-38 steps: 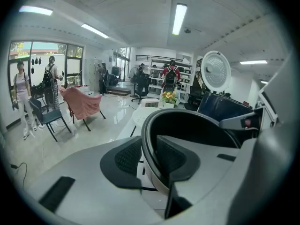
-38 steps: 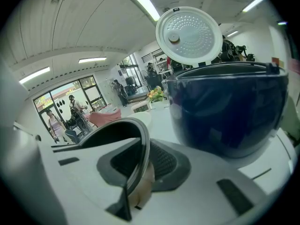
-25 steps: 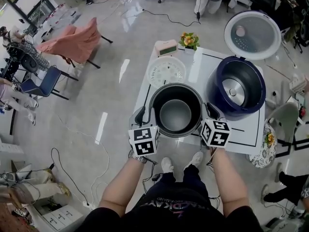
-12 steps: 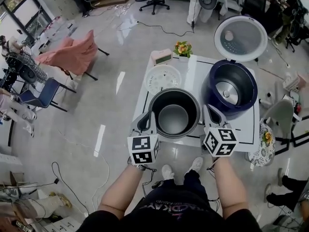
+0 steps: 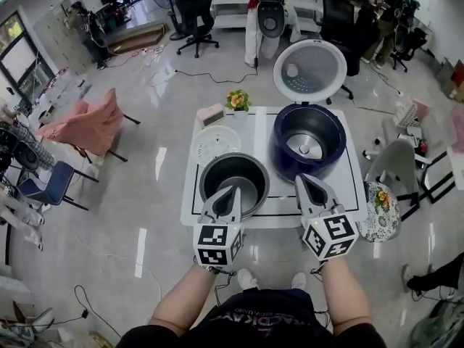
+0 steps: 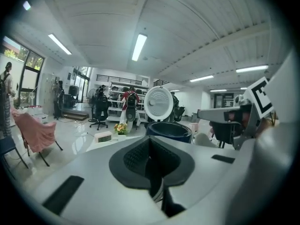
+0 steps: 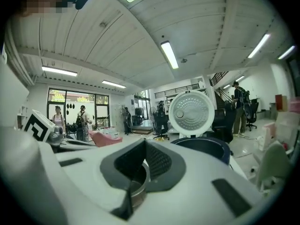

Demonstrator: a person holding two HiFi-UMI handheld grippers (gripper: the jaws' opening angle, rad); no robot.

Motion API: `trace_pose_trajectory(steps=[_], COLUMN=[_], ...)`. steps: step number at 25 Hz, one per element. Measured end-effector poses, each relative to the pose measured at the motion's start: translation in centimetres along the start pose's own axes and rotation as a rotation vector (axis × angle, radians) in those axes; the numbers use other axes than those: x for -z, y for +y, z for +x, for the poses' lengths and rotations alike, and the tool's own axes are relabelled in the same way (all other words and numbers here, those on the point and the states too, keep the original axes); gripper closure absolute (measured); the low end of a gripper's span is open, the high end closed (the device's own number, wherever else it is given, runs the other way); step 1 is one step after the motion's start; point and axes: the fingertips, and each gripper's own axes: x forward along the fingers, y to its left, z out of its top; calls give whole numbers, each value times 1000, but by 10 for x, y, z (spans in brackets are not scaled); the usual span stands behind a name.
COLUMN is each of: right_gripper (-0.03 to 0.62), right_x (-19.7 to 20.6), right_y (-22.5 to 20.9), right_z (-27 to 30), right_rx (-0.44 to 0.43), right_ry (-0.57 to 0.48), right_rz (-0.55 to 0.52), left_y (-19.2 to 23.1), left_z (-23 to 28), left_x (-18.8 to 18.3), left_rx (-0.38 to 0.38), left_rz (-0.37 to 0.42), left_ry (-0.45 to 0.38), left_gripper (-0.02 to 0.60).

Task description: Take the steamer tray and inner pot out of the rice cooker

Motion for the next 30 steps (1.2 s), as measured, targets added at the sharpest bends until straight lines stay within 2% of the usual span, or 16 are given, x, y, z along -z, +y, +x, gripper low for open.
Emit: trace_pose_trajectory(steps=[5,9,15,21,26,30], right_gripper=[592,592,592,592,592,592], right_x=[-9,-4,4,12,23,21], right_y=[-24,-37,-67,-81,-72,-63], right_z=[-39,-73,-140,-204,-236,-248], right_rx=[22,13,-43,-135,-222,-268], right_ry=[-22,-22,-29,-32,-19,-15], right_rz=[10,16,28,38,52,37], left_y=[-51,-86,-160,-226,-257,-264], left_z=[-2,-14,-39,-86,-124,-139], left_x=[-8,-4,8,17,29,26], left_rx=[68,73,17,-68,-138,-182], left_rz=[15,22,42,58,52,37], left_ry=[-30,-37,-47,-68,-74,-86], left_gripper=[578,578,578,578,578,578])
